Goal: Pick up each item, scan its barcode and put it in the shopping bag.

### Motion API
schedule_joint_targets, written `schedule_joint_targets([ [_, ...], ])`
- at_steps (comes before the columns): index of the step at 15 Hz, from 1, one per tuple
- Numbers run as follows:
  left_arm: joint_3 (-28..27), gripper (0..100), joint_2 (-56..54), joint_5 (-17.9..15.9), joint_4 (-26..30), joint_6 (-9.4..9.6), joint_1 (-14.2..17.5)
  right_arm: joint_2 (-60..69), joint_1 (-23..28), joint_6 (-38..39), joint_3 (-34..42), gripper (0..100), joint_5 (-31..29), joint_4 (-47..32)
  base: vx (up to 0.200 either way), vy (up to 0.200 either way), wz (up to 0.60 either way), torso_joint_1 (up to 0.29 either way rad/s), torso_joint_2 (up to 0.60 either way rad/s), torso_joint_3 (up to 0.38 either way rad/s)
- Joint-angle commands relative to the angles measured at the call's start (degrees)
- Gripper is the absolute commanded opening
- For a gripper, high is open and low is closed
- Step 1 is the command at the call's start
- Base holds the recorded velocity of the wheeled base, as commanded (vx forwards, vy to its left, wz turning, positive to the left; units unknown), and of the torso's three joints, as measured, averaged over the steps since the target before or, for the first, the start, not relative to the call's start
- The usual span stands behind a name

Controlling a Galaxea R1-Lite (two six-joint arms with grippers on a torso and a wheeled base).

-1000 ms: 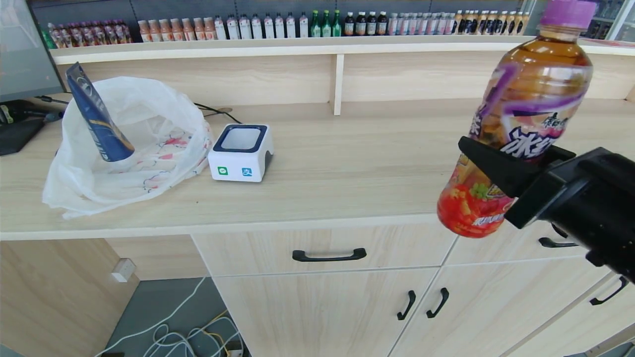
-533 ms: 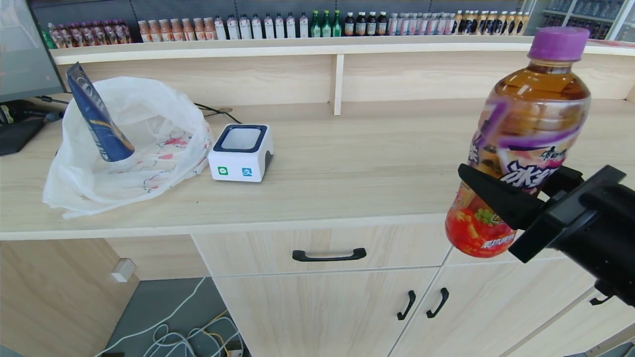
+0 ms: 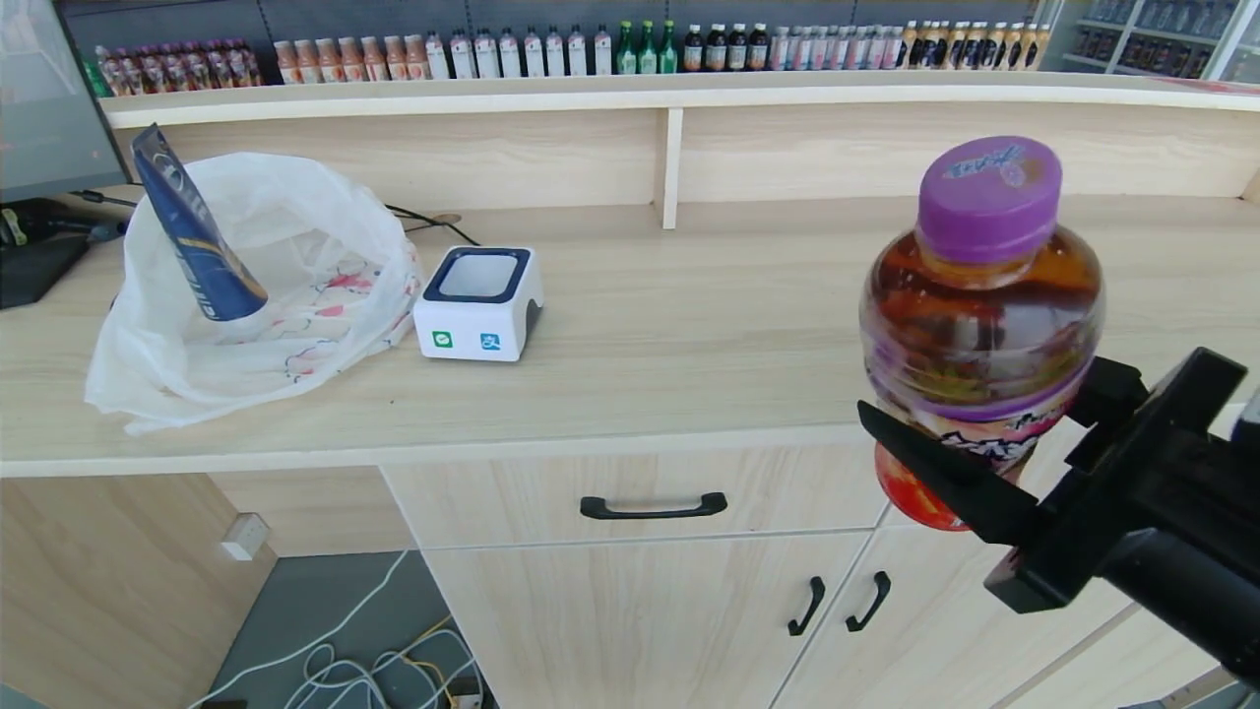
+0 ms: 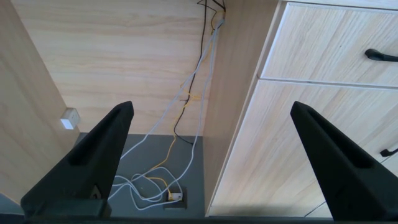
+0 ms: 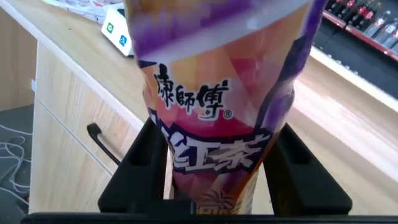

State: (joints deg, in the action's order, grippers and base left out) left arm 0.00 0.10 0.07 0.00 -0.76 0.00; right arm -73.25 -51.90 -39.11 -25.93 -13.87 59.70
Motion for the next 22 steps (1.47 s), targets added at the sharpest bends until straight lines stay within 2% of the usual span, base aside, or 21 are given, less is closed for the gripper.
schedule_joint_targets([
  [1,0.00,100,-0.01,0.01,0.00,-0.04,0.00,-1.10,-2.51,-2.46,0.09,0,-0.01,-0.02,0.000,0.000,0.00,0.000,0.00,0.000],
  [5,0.00,100,-0.01,0.01,0.00,-0.04,0.00,-2.68,-7.61,-10.90,-0.35,0,0.07,0.07,0.000,0.000,0.00,0.000,0.00,0.000],
  [9,0.00,100,-0.01,0.01,0.00,-0.04,0.00,-8.75,-16.57,-13.71,-2.02,0,-0.01,2.62,0.000,0.000,0.00,0.000,0.00,0.000],
  [11,0.00,100,-0.01,0.01,0.00,-0.04,0.00,-9.45,-16.57,-15.74,-1.93,0,-0.01,5.78,0.000,0.000,0.00,0.000,0.00,0.000],
  [12,0.00,100,-0.01,0.01,0.00,-0.04,0.09,-11.12,-17.45,-18.46,-1.32,0,0.16,9.74,0.000,0.000,0.00,0.000,0.00,0.000],
  [16,0.00,100,-0.01,0.01,0.00,-0.04,0.09,-10.86,-18.86,-21.71,-0.26,0,0.43,10.09,0.000,0.000,0.00,0.000,0.00,0.000],
  [22,0.00,100,-0.01,0.01,0.00,-0.04,0.00,-10.15,-19.12,-34.19,0.88,0,4.12,9.91,0.000,0.000,0.00,0.000,0.00,0.000],
])
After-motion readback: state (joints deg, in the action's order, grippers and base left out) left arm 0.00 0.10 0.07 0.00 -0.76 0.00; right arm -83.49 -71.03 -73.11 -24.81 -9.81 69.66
